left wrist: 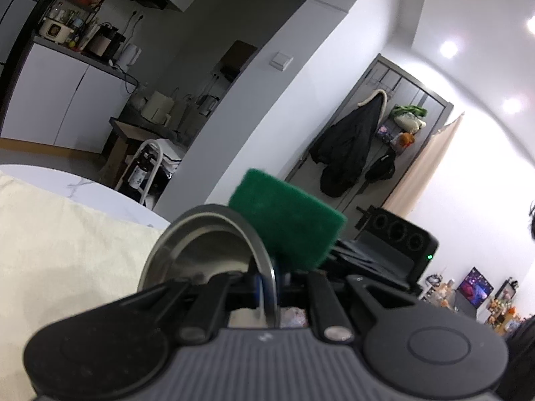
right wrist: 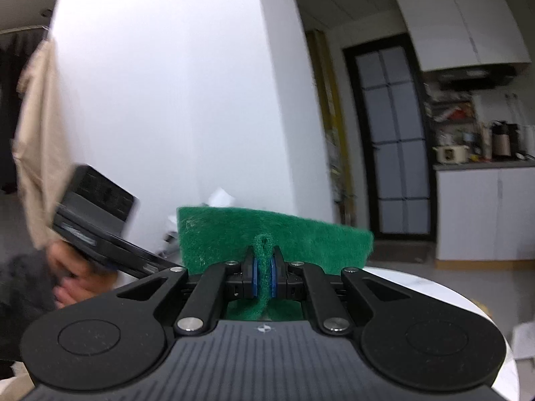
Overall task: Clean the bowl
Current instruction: 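Lift and tilt the steel bowl with the left gripper while the right gripper presses the pad inside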
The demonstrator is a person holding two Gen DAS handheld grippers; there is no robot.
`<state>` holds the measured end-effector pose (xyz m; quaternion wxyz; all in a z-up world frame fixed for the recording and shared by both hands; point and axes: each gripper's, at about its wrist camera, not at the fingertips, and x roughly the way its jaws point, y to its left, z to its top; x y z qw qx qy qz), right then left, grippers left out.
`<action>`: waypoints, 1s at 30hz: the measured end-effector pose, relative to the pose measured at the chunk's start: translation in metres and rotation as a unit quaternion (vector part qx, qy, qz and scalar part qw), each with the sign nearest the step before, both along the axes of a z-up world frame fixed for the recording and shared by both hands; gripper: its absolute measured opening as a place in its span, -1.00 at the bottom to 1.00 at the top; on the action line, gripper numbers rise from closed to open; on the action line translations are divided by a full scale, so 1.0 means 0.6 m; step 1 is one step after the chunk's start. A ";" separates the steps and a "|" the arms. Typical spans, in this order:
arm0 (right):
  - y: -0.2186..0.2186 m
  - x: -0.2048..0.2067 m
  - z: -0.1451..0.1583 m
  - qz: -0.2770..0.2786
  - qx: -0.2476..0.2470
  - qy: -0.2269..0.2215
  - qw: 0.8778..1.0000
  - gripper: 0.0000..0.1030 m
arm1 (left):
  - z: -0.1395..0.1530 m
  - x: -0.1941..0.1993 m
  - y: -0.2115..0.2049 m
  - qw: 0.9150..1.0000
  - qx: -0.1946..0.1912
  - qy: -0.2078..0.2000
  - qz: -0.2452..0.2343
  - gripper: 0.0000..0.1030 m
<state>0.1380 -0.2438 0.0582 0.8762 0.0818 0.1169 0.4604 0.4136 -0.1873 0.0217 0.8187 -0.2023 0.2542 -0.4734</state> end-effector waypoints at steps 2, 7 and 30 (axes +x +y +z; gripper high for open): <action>0.002 -0.004 0.002 0.003 -0.005 -0.008 1.000 -0.85 | 0.003 -0.004 0.003 1.000 -0.003 -0.003 -0.003 -0.84; -0.012 0.017 -0.008 -0.016 -0.007 0.005 1.000 -0.85 | 0.015 -0.019 0.012 1.000 -0.015 -0.018 -0.014 -0.84; -0.032 0.039 -0.061 -0.014 -0.011 0.041 0.999 -0.85 | 0.015 -0.022 0.005 0.988 -0.139 -0.027 -0.068 -0.85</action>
